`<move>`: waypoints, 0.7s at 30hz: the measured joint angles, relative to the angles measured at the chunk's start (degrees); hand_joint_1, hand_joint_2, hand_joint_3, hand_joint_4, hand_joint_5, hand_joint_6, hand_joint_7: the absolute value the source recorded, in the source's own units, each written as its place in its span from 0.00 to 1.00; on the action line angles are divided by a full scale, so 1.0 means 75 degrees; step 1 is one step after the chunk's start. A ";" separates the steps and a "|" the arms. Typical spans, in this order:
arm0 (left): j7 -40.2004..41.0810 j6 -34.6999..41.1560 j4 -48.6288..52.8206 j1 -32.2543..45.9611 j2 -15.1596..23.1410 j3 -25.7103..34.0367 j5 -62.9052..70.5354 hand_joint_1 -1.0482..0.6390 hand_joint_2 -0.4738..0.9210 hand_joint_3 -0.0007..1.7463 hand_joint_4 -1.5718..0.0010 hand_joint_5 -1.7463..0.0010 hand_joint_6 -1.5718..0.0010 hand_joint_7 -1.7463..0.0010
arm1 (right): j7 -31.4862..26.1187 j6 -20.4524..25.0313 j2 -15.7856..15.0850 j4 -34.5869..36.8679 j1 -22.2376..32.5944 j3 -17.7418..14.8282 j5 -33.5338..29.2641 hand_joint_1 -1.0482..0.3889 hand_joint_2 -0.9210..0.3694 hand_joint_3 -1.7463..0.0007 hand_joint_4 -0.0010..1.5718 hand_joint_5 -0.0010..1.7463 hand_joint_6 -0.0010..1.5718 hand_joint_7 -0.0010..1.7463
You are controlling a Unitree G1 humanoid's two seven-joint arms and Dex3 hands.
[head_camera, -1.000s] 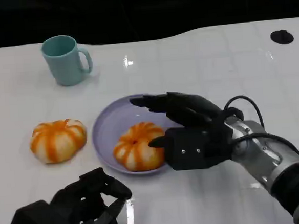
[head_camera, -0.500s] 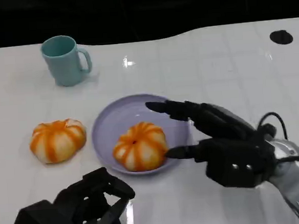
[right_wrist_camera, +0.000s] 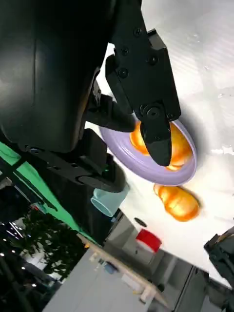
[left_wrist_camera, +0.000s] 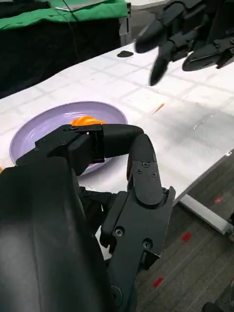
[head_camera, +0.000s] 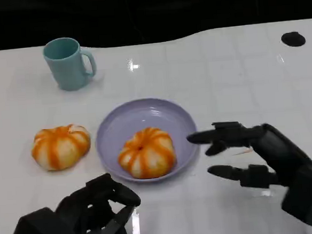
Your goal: Grasp the bread from the table and place it into the plate.
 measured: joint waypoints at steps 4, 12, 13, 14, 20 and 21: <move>0.0000 0.0000 0.0002 0.0000 0.0003 0.0005 -0.0001 0.38 1.00 0.27 0.60 0.00 0.63 0.23 | 0.0010 -0.0226 -0.0168 -0.0100 0.0396 -0.0174 0.0037 0.69 0.34 0.39 0.48 0.86 0.49 0.63; -0.0012 0.0104 -0.0014 0.0009 0.0017 0.0052 -0.0086 0.37 1.00 0.26 0.60 0.00 0.63 0.24 | 0.0236 -0.0078 -0.0696 -0.1390 0.1155 -0.0424 -0.0093 0.70 0.40 0.35 0.57 1.00 0.55 0.67; -0.0015 0.0117 -0.0019 0.0011 0.0026 0.0066 -0.0105 0.37 1.00 0.26 0.60 0.00 0.63 0.24 | 0.0274 0.0003 -0.0776 -0.1588 0.1270 -0.0435 -0.0133 0.71 0.40 0.35 0.56 1.00 0.55 0.67; -0.0015 0.0129 -0.0023 0.0011 0.0030 0.0081 -0.0113 0.37 1.00 0.26 0.60 0.00 0.63 0.24 | 0.0294 0.0109 -0.0825 -0.1747 0.1380 -0.0443 -0.0148 0.71 0.40 0.35 0.55 1.00 0.55 0.67; -0.0020 0.0137 -0.0043 0.0021 0.0134 0.0131 -0.0115 0.37 1.00 0.27 0.60 0.00 0.63 0.24 | 0.0281 0.0695 -0.0993 -0.2462 0.1951 -0.0495 -0.0468 0.74 0.38 0.36 0.54 1.00 0.55 0.67; -0.0020 0.0137 -0.0045 0.0022 0.0159 0.0142 -0.0116 0.37 1.00 0.27 0.60 0.00 0.63 0.24 | 0.0259 0.0729 -0.0993 -0.2487 0.2001 -0.0503 -0.0486 0.75 0.38 0.36 0.54 1.00 0.54 0.67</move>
